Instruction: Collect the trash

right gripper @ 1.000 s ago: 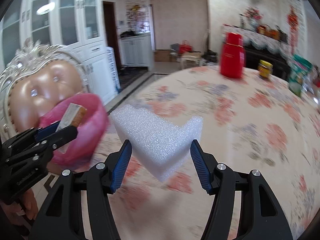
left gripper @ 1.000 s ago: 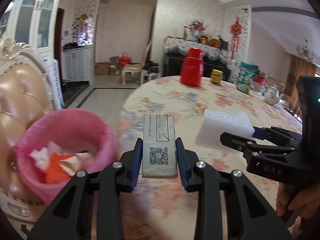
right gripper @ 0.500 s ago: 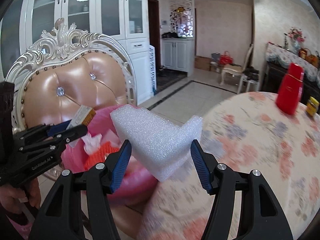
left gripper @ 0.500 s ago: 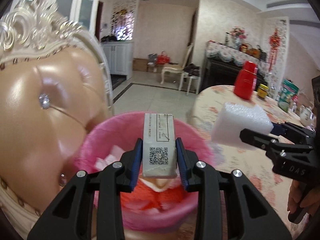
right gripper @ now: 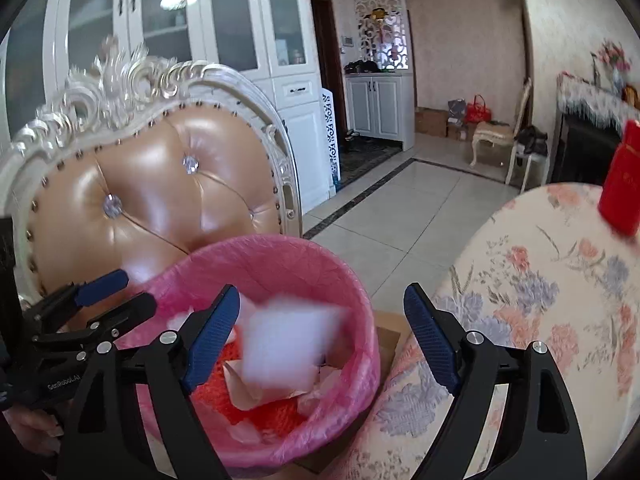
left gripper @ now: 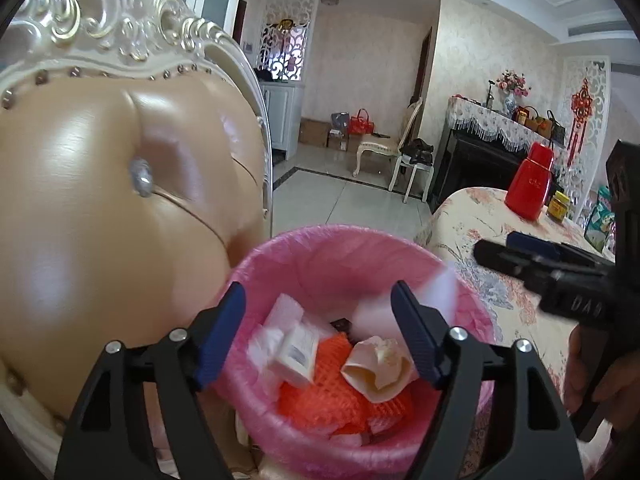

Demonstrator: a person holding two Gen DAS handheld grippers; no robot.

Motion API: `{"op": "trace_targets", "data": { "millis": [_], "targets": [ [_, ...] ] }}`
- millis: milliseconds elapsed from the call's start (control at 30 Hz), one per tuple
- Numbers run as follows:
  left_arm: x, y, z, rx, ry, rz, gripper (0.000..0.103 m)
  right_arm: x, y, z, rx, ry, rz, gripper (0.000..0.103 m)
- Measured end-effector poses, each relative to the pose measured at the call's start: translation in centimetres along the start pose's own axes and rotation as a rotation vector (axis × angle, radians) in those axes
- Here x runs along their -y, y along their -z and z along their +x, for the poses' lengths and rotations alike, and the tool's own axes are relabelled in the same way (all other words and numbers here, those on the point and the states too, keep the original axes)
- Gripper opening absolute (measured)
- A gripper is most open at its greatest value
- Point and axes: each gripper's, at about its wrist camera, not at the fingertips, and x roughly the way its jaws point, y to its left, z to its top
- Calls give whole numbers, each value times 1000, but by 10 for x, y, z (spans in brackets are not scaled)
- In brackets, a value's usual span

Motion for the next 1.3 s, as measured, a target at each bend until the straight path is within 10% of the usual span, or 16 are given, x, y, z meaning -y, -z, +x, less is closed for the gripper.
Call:
{"op": "trace_targets", "data": {
  "millis": [133, 700, 1300],
  "targets": [
    [3, 7, -23, 49, -38, 18, 98, 10, 10, -31, 32, 0, 25, 80],
    [78, 46, -110, 110, -55, 87, 98, 17, 80, -173, 114, 91, -67, 85],
    [133, 54, -168, 166, -141, 102, 98, 21, 88, -184, 112, 51, -87, 85]
  ]
}}
